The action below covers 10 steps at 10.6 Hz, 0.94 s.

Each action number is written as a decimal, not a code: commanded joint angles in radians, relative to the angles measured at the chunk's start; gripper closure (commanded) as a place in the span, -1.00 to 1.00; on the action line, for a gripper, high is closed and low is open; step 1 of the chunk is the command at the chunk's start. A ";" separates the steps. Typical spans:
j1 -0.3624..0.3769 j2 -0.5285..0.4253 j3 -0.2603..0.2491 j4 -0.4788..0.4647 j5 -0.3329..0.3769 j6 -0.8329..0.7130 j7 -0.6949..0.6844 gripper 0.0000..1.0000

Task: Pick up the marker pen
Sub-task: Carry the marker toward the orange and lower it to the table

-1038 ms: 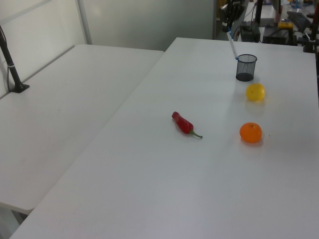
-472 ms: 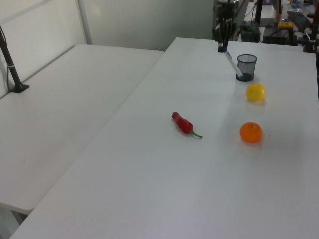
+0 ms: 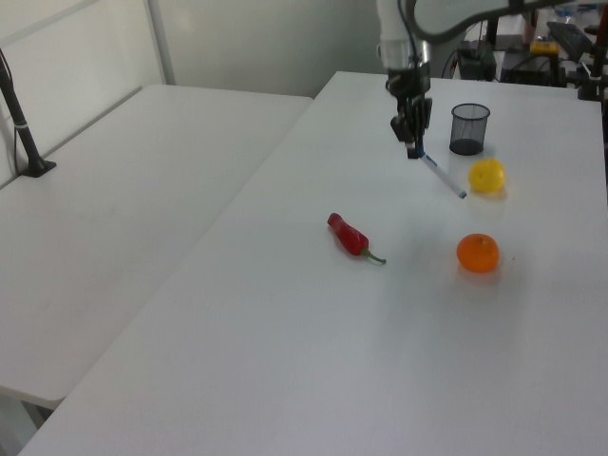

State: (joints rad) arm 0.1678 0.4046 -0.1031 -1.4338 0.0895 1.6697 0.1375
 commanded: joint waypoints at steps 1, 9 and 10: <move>0.053 0.068 -0.014 -0.004 -0.043 -0.013 -0.045 0.98; 0.099 0.155 -0.014 -0.034 -0.132 0.036 -0.088 0.72; 0.098 0.158 -0.012 -0.034 -0.132 0.047 -0.087 0.62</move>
State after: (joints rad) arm 0.2574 0.5669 -0.1041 -1.4470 -0.0296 1.6739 0.0760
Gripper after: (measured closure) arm 0.824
